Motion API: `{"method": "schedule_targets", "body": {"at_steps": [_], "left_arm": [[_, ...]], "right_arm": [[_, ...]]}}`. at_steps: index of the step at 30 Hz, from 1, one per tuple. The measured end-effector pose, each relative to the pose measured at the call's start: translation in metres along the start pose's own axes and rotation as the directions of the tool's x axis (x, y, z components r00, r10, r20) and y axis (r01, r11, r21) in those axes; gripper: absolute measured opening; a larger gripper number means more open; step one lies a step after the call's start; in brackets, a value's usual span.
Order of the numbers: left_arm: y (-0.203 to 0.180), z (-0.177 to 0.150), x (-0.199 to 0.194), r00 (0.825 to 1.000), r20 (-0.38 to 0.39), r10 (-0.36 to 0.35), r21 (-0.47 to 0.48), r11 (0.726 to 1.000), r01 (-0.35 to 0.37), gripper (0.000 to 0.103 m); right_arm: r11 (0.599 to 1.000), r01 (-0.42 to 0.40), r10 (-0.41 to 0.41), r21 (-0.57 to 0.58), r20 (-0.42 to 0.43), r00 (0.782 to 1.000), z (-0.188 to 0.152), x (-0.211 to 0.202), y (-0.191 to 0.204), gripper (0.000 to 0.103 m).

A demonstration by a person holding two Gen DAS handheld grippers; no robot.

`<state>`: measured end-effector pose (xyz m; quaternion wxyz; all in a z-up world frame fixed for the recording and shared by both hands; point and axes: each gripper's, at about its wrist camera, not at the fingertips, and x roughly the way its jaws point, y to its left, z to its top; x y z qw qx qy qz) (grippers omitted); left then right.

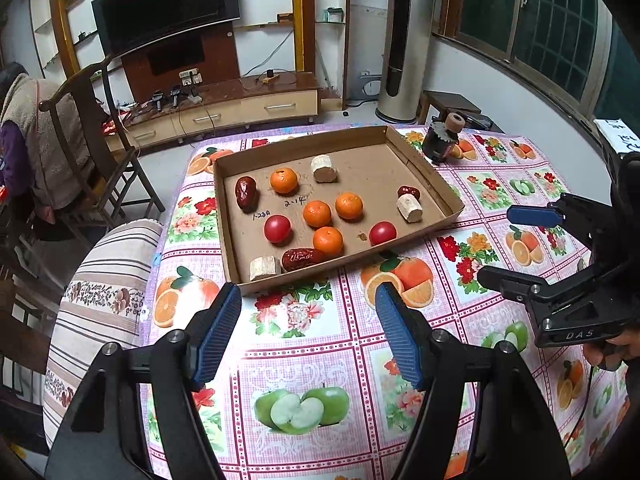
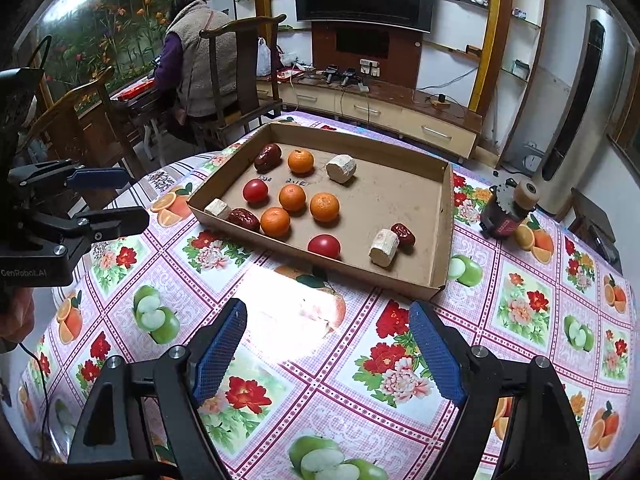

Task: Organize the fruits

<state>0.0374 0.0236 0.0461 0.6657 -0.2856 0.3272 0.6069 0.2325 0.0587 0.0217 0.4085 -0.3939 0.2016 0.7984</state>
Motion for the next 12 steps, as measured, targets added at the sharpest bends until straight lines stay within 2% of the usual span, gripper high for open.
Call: {"method": "schedule_targets", "body": {"at_steps": [12], "left_arm": [[0.0006, 0.0016, -0.0084, 0.999, 0.037, 0.034, -0.003, 0.999, -0.034, 0.069]], "right_arm": [[1.000, -0.012, 0.012, -0.011, 0.006, 1.000, 0.0095, -0.0020, 0.0098, 0.085]]}}
